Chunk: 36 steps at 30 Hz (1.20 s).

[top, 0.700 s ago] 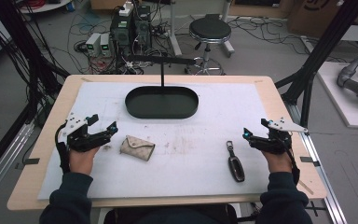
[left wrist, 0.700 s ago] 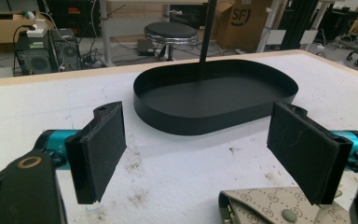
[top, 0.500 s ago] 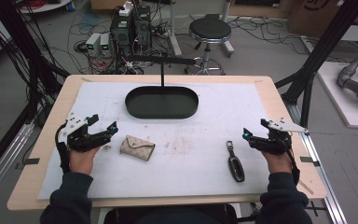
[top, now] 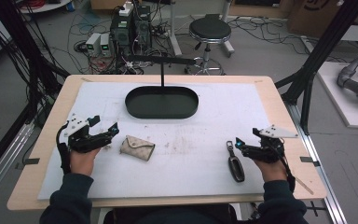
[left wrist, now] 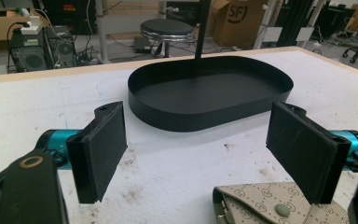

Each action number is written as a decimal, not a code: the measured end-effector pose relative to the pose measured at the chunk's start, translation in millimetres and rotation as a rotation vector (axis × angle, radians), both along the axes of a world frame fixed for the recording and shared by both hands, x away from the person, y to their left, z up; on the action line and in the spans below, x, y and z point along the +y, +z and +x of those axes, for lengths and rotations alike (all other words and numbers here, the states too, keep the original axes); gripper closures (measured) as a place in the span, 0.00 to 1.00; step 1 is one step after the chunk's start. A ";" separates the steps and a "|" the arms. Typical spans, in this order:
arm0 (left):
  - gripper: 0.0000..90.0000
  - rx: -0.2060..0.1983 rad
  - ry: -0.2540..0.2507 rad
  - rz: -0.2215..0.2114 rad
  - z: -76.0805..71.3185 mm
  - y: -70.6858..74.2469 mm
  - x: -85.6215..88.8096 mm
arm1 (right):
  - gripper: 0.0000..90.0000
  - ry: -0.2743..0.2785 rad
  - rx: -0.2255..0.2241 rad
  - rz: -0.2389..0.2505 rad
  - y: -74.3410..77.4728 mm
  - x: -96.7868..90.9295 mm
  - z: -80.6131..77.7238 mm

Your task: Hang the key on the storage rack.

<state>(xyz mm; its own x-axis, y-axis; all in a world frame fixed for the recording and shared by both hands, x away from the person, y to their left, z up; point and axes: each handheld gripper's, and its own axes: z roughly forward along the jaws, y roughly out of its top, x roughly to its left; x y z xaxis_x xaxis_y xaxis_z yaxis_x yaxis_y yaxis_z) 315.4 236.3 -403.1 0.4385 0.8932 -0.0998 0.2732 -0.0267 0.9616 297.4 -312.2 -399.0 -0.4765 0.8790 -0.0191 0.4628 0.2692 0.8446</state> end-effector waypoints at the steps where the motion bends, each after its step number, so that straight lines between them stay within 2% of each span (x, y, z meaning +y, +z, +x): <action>1: 0.22 0.001 -0.003 0.000 0.1 0.0 -0.4 | 0.32 -0.004 0.024 -0.011 -5.2 3.6 -2.6; 3: 0.22 0.001 -0.005 -0.001 0.4 -0.1 -0.5 | 0.34 -0.013 0.029 -0.014 -7.0 5.2 -2.3; 5: 0.22 0.005 -0.008 0.000 1.0 -0.8 0.0 | 0.39 -0.023 0.050 -0.017 -11.6 8.6 1.2; 6: 0.23 0.009 -0.008 -0.002 1.8 -2.0 -0.2 | 0.39 -0.034 0.081 -0.032 -19.0 13.3 8.6; 7: 0.23 0.009 -0.008 -0.002 1.8 -2.0 -0.2 | 0.39 -0.034 0.081 -0.032 -19.0 13.3 8.6; 8: 0.23 0.012 -0.009 -0.001 1.9 -2.3 -0.1 | 0.39 -0.030 0.157 -0.028 -28.2 18.7 18.0; 9: 0.23 0.013 -0.007 0.002 1.8 -2.4 0.0 | 0.39 -0.030 0.157 -0.028 -28.2 18.7 18.0; 10: 0.23 0.012 -0.006 0.003 1.8 -2.4 0.3 | 0.40 -0.022 0.186 -0.037 -32.9 21.7 21.8; 11: 0.23 0.011 -0.004 0.003 1.7 -2.4 0.5 | 0.41 -0.022 0.212 -0.079 -38.7 26.3 26.0; 15: 0.23 0.014 -0.003 0.002 1.3 -3.3 1.6 | 0.43 -0.031 0.235 -0.100 -42.3 27.8 28.9; 16: 0.23 0.014 0.000 0.000 1.2 -3.6 2.1 | 0.46 -0.028 0.257 -0.103 -45.1 27.3 30.9; 18: 0.23 0.014 0.000 0.002 1.2 -3.5 2.4 | 0.46 -0.027 0.268 -0.102 -45.9 27.7 31.5; 26: 0.23 0.016 0.003 0.001 1.2 -3.9 3.1 | 0.52 -0.024 0.267 -0.122 -46.0 28.6 32.2; 28: 0.23 0.020 0.004 0.003 1.3 -4.1 3.3 | 0.57 -0.018 0.268 -0.127 -45.6 29.2 31.9; 30: 0.23 0.021 0.009 -0.001 1.4 -4.5 2.9 | 0.73 0.003 0.276 -0.130 -44.0 30.6 31.3; 31: 0.24 0.021 0.008 0.000 1.6 -4.6 3.0 | 0.76 0.018 0.276 -0.141 -43.1 32.1 30.7; 34: 0.24 0.022 0.008 0.002 1.6 -4.6 3.1 | 0.79 0.035 0.279 -0.179 -41.0 35.8 31.4; 36: 0.24 0.021 0.008 0.002 1.4 -4.5 3.0 | 0.79 0.035 0.285 -0.176 -40.6 35.7 32.1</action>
